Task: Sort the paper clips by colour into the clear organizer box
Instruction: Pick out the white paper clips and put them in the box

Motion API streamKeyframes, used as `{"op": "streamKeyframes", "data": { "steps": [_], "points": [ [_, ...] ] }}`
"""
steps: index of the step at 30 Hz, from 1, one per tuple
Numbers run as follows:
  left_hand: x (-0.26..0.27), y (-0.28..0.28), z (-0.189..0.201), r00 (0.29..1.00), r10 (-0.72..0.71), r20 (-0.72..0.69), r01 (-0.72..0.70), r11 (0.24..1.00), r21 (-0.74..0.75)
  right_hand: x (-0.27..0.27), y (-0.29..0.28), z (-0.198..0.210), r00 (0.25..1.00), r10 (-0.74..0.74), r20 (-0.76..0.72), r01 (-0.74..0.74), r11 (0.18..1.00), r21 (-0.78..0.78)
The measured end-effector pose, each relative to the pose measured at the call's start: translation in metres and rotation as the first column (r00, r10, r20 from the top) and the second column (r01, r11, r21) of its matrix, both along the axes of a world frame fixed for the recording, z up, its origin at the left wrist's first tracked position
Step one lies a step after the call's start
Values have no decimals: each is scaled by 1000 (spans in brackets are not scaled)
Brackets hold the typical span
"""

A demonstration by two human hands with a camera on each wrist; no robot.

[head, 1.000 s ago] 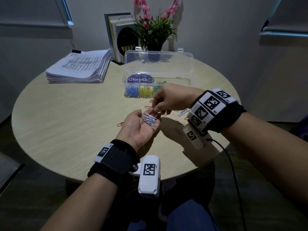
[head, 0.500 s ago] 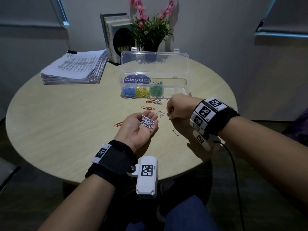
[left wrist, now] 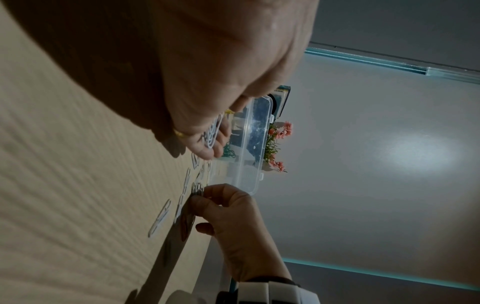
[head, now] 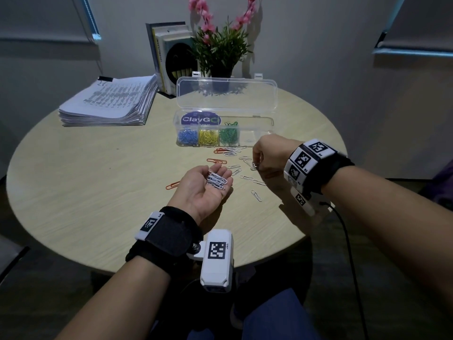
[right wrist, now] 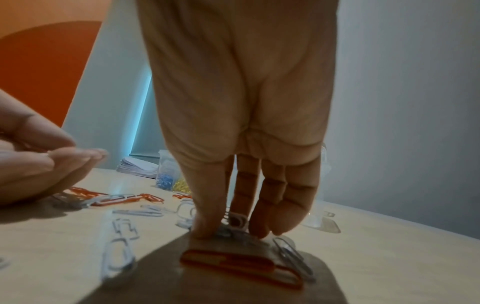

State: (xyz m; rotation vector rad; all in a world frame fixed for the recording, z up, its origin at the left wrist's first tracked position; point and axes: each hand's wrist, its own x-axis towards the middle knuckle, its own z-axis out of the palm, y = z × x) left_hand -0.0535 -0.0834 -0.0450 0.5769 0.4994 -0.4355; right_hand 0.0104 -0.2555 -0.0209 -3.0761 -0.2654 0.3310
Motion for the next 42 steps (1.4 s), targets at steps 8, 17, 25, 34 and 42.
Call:
{"op": "streamKeyframes", "data": {
  "steps": [8,17,25,34,42],
  "points": [
    [-2,0,3,1000,4,-9,-4,1000,3,-5,5,3,1000,20,16,-21,999,30],
    [-1,-2,1,999,-29,23,28,999,30,-16,23,31,993,37,-110,13,908,420],
    [-1,-7,-3,999,32,37,-29,997,-72,-28,46,40,986,126,-107,-73,911,405],
    [-4,-1,0,1000,17,13,-17,999,-30,-34,26,14,997,24,-78,-29,998,-61],
    [-5,-1,1,1000,17,13,-17,999,-38,-27,27,2,997,13,-76,-22,992,-122]
  ]
}}
